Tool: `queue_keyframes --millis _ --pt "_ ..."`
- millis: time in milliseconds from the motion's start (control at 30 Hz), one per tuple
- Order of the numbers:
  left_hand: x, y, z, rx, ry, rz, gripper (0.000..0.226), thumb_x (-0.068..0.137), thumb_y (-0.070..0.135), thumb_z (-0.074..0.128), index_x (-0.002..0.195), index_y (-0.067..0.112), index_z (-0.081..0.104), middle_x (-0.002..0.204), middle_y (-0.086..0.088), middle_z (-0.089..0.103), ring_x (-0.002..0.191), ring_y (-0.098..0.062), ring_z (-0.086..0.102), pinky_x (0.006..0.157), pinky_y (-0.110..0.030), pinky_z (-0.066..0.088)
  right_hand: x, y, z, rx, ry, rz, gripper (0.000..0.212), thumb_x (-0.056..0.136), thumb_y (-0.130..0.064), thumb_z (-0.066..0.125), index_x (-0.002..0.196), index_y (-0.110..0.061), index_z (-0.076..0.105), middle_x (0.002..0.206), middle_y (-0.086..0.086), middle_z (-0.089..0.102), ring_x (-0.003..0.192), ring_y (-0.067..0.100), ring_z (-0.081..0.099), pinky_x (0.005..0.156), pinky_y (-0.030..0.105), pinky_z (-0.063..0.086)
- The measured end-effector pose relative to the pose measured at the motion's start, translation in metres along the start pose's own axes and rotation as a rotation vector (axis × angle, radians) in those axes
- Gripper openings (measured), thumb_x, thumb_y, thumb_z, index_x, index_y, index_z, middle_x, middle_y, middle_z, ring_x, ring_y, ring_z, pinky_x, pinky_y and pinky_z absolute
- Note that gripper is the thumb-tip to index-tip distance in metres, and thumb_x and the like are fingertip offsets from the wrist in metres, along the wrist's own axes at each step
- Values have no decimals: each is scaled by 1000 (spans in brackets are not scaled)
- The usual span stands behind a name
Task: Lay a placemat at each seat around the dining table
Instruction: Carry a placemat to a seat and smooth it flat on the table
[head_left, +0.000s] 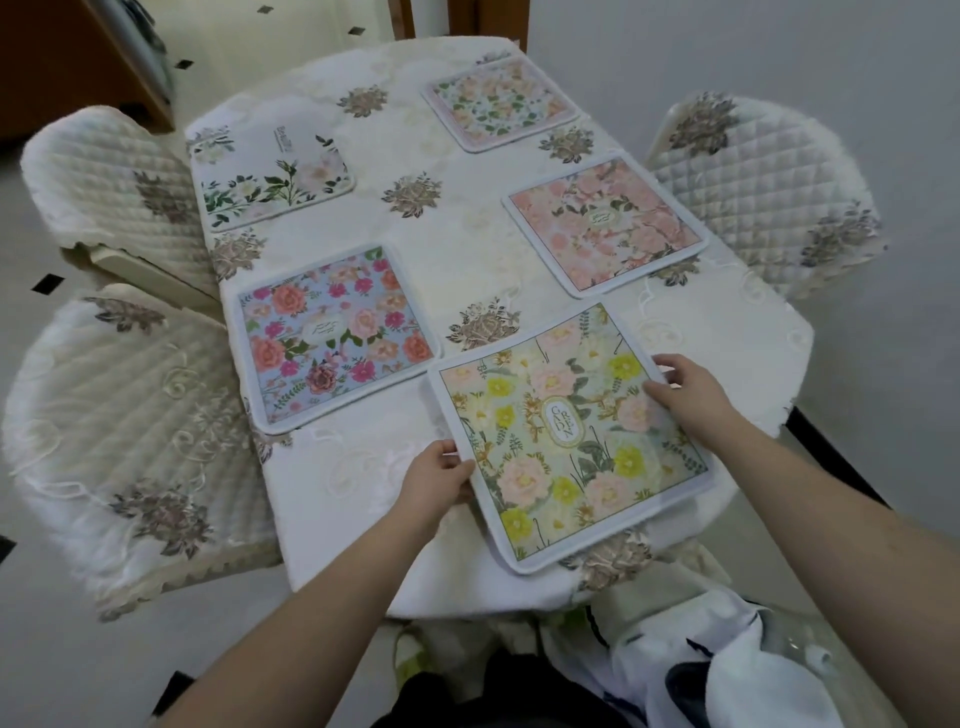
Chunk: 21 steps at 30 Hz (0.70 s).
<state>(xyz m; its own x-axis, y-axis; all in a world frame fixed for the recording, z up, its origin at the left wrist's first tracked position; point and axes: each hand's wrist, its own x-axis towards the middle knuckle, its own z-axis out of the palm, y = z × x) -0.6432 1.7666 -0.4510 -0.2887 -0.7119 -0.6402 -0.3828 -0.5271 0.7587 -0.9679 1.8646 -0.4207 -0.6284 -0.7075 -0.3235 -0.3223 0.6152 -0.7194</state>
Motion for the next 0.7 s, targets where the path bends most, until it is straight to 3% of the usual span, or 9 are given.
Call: queue_keyframes --millis 167,333,400,500,700 --pt "7 -3 19 15 50 -38 13 94 -2 61 100 9 63 98 -14 68 94 -32 70 78 -42 61 17 20 -3 5 10 10 35 95 -18 62 130 -16 57 104 6 62 98 24 59 79 28 39" --pt "11 -6 20 262 110 43 14 88 4 71 97 14 66 91 -4 72 87 -24 72 85 -40 59 26 32 4 -5 15 13 34 98 -11 55 132 -15 60 110 9 61 103 24 59 83 28 40" --pt "11 -6 21 313 127 63 17 87 6 73 99 17 66 88 0 71 84 -19 71 81 -35 58 28 35 5 13 35 23 34 97 -11 57 131 -15 61 109 6 59 99 22 58 87 31 44" --pt "9 -5 19 380 151 109 30 86 12 75 110 22 60 88 2 69 76 -8 67 62 -18 49 28 41 7 16 72 16 32 94 -12 62 126 -15 65 104 4 62 94 21 60 93 38 49" --pt "10 -10 18 400 157 128 31 88 20 73 114 26 57 85 3 68 71 -11 69 62 -23 51 28 50 5 119 130 -15 28 89 -12 69 116 -13 68 100 3 68 87 15 62 81 21 44"
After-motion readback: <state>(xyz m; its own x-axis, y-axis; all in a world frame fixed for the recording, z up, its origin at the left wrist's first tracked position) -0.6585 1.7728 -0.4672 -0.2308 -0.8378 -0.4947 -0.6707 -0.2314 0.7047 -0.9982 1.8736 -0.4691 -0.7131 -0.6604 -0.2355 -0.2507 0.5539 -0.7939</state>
